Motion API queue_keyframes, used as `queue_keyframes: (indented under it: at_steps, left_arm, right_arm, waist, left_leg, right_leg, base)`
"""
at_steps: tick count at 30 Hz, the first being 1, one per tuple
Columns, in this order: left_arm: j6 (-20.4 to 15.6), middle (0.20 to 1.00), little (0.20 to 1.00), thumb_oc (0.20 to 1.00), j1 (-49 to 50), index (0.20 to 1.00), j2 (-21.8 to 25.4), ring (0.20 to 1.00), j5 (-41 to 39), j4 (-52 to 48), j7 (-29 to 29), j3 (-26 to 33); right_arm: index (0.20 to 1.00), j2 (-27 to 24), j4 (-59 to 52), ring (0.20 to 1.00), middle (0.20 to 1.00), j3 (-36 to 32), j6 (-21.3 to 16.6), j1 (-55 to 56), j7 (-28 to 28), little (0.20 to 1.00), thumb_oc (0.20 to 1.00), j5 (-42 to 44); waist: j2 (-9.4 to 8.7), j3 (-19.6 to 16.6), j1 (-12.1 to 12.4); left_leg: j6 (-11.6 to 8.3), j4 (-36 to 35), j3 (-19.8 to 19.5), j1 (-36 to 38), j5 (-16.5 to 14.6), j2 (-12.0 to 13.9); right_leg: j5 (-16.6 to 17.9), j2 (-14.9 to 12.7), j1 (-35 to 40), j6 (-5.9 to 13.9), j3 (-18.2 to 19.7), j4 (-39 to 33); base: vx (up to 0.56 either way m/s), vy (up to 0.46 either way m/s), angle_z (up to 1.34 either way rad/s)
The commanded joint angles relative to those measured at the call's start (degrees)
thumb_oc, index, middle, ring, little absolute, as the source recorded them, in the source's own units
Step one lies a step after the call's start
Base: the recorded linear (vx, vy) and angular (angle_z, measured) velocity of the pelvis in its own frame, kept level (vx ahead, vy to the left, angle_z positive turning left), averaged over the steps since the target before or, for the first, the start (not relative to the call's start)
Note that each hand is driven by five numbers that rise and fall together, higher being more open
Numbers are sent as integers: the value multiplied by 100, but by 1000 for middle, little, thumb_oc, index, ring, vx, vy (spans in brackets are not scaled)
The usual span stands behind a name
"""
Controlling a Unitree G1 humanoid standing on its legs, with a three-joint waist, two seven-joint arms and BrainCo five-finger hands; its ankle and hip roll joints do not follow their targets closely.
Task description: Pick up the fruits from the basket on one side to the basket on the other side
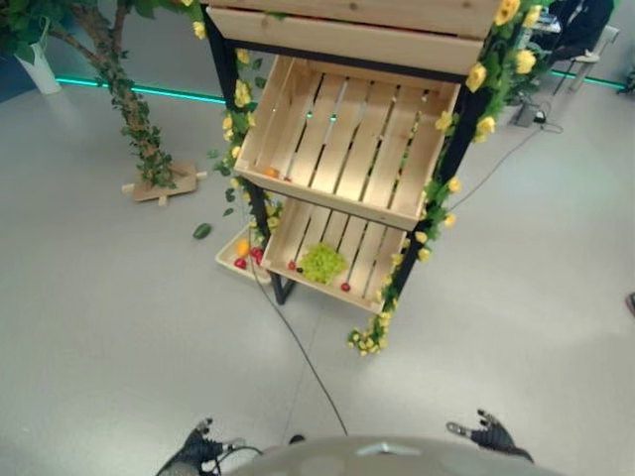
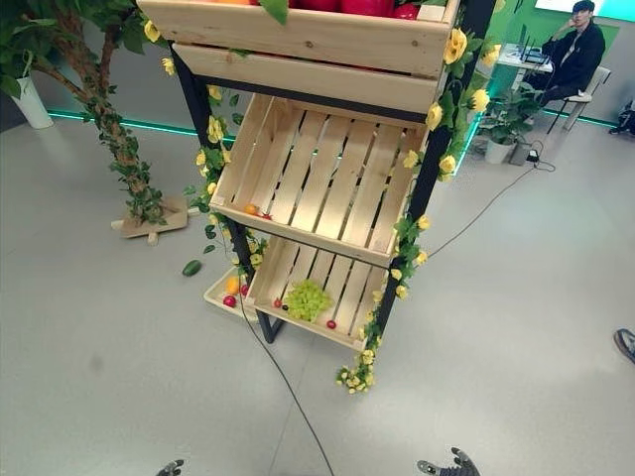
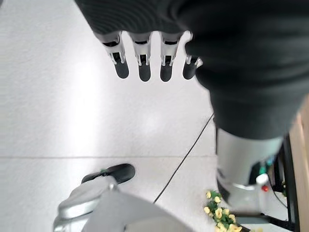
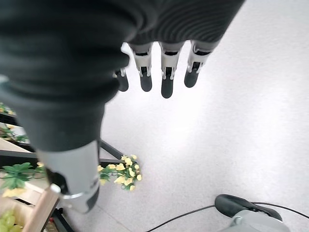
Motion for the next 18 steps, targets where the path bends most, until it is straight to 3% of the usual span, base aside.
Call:
queue_keyframes:
  at_steps: [1,8,18]
  left_arm:
    - [130,1000,1000,1000,-295,1000,-81,1000,-86,89,-186,324]
    - [436,1000,1000,1000,-382,1000,-247,1000,159,477,-462,168]
    - [473,1000,1000,1000,-405,1000,-219,1000,148,427,-450,117]
  right_arm:
    - [1000,-19,28,1000,1000,150,40,-196,66,1000,1000,-30]
    - [1000,45,467,1000,1000,100,241,-304,228,1000,1000,87]
    - [1000,33,593,1000,1000,131,340,-430,331,1000,1000,134]
  waist:
    - [-103,35,-42]
    - [-71,-77,-75]
    - [-57,-74,-20]
  left_leg:
    - [-144,288,103,134,-412,50]
    - [-145,189,121,237,-416,79]
    - [-134,291,57,220,-468,57]
  right_leg:
    - [950,-322,100,665,220,-505]
    - [960,-294,166,649,233,-600]
    - [926,-280,188,611,242,-565]
  base:
    - [20,-10,-6]
    - [11,-5,-3]
    - [-1,-4,0]
